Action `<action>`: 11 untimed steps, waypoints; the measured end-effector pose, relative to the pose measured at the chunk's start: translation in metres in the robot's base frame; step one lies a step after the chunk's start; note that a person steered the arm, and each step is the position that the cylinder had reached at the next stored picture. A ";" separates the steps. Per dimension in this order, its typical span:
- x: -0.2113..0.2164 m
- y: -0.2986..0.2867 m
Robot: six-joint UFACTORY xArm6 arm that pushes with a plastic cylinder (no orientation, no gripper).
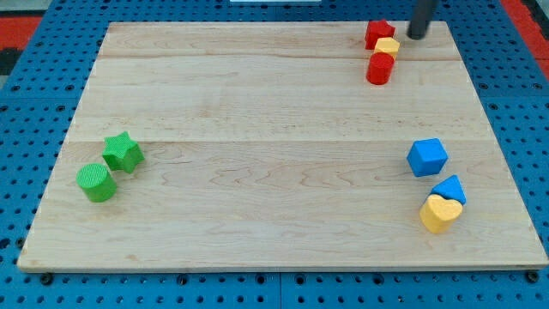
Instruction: Move the red star towards the bottom
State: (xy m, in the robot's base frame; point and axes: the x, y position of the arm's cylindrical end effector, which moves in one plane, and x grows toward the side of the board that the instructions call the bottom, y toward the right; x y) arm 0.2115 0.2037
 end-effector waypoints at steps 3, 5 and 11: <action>0.057 -0.211; 0.039 -0.124; 0.077 -0.089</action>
State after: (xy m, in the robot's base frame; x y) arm 0.2883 0.1148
